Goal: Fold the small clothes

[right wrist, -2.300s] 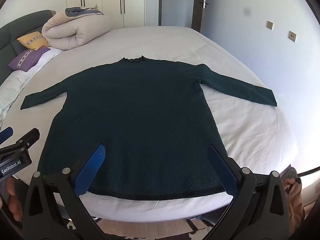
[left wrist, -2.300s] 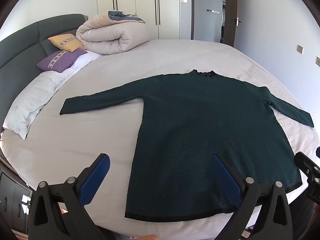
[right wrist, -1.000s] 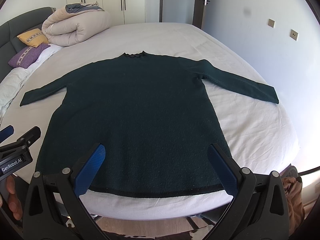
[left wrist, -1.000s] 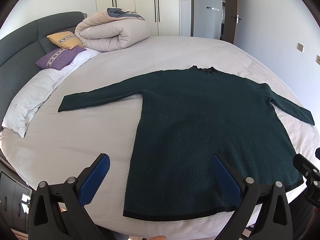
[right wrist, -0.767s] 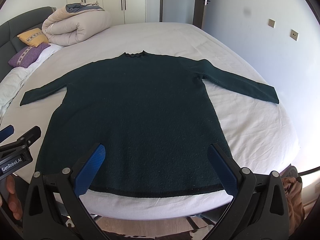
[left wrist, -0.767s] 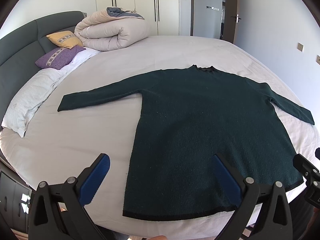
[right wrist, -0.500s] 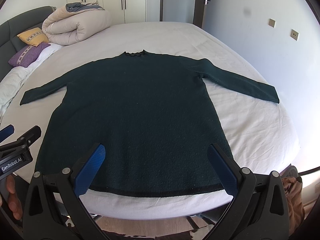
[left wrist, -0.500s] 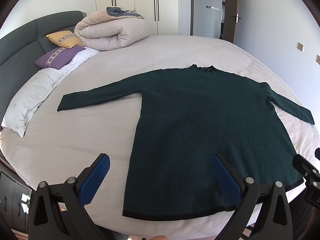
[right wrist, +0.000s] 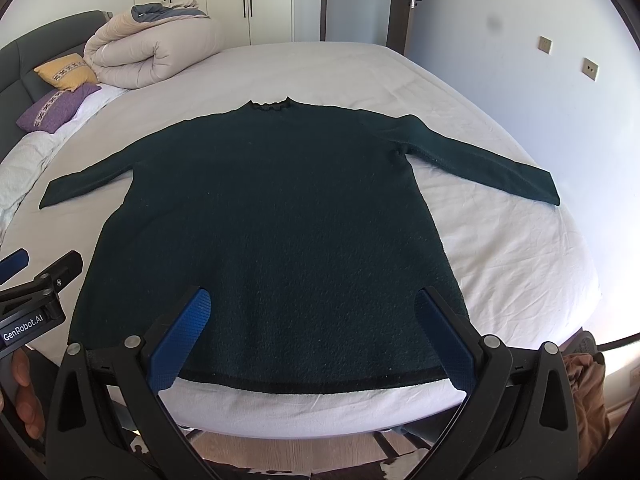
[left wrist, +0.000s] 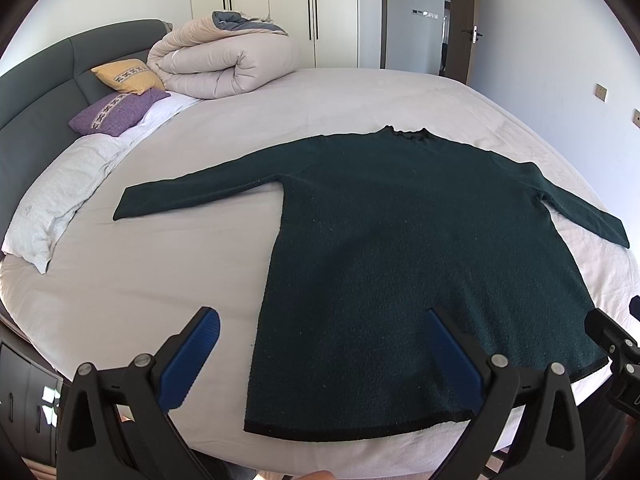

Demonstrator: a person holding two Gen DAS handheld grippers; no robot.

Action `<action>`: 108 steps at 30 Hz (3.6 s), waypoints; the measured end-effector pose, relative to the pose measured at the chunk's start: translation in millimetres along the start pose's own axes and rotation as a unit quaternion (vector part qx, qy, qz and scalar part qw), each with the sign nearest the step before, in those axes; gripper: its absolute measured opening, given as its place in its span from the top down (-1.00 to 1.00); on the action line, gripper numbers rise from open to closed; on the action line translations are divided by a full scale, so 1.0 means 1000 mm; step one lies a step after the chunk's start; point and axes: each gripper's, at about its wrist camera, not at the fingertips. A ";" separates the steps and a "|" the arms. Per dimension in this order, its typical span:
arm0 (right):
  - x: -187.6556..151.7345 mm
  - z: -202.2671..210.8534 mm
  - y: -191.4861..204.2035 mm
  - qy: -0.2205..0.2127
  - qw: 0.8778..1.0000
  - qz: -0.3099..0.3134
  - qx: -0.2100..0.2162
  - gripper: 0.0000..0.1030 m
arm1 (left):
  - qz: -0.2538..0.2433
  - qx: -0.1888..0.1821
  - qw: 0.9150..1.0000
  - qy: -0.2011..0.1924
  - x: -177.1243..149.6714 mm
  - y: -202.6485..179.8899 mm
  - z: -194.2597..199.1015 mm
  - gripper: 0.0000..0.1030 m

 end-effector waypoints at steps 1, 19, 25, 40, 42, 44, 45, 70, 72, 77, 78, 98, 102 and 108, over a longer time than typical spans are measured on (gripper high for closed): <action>-0.001 0.000 0.000 0.000 1.000 0.000 0.000 -1.00 | 0.000 -0.001 1.000 0.001 0.001 0.000 0.000 -1.00; -0.004 -0.014 0.004 0.015 1.000 0.005 0.000 -1.00 | 0.006 -0.003 1.000 0.014 0.000 0.007 -0.008 -1.00; -0.003 -0.023 0.005 0.025 1.000 0.006 0.002 -1.00 | 0.008 0.002 1.000 0.026 -0.003 0.009 -0.016 -1.00; 0.007 -0.066 0.014 0.052 0.998 0.015 0.015 -1.00 | 0.098 -0.041 0.991 0.087 -0.009 0.060 -0.059 -1.00; 0.009 -0.075 0.015 0.059 0.998 0.014 0.022 -1.00 | 0.136 -0.080 0.983 0.095 -0.009 0.077 -0.071 -1.00; 0.009 -0.082 0.017 0.067 0.997 0.015 0.029 -1.00 | 0.173 -0.136 0.970 0.106 -0.008 0.093 -0.083 -1.00; 0.010 -0.087 0.019 0.071 0.997 0.016 0.034 -1.00 | 0.190 -0.149 0.964 0.109 -0.007 0.099 -0.088 -1.00; 0.050 -0.158 0.035 0.089 0.989 -0.002 0.116 -1.00 | 0.637 -0.170 0.751 0.049 0.028 0.325 -0.254 -0.79; 0.052 -0.166 0.035 0.091 0.989 -0.005 0.117 -1.00 | 0.639 -0.165 0.750 0.042 0.036 0.329 -0.260 -0.73; 0.054 -0.174 0.031 0.087 0.989 -0.011 0.122 -1.00 | 0.660 -0.149 0.735 0.041 0.047 0.340 -0.287 -0.21; 0.055 -0.175 0.030 0.087 0.989 -0.011 0.123 -1.00 | 0.662 -0.144 0.734 0.042 0.052 0.342 -0.294 -0.13; 0.092 -0.204 -0.066 0.049 0.982 -0.123 0.139 -1.00 | -0.061 -0.038 0.996 -0.052 0.194 -0.024 -0.216 0.87; 0.125 -0.222 -0.087 0.051 0.972 -0.148 0.174 -1.00 | -0.233 0.018 0.970 -0.071 0.138 -0.108 -0.225 0.87; 0.183 -0.279 -0.079 0.080 0.934 -0.200 0.284 -0.96 | -0.238 0.019 0.968 -0.073 0.118 -0.110 -0.227 0.78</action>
Point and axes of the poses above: each gripper's, at about its wrist camera, not at the fingertips, and z roughly against the way its jaws point, y to its left, x to its top, and after that the axes turned 7 degrees about x, right-handed
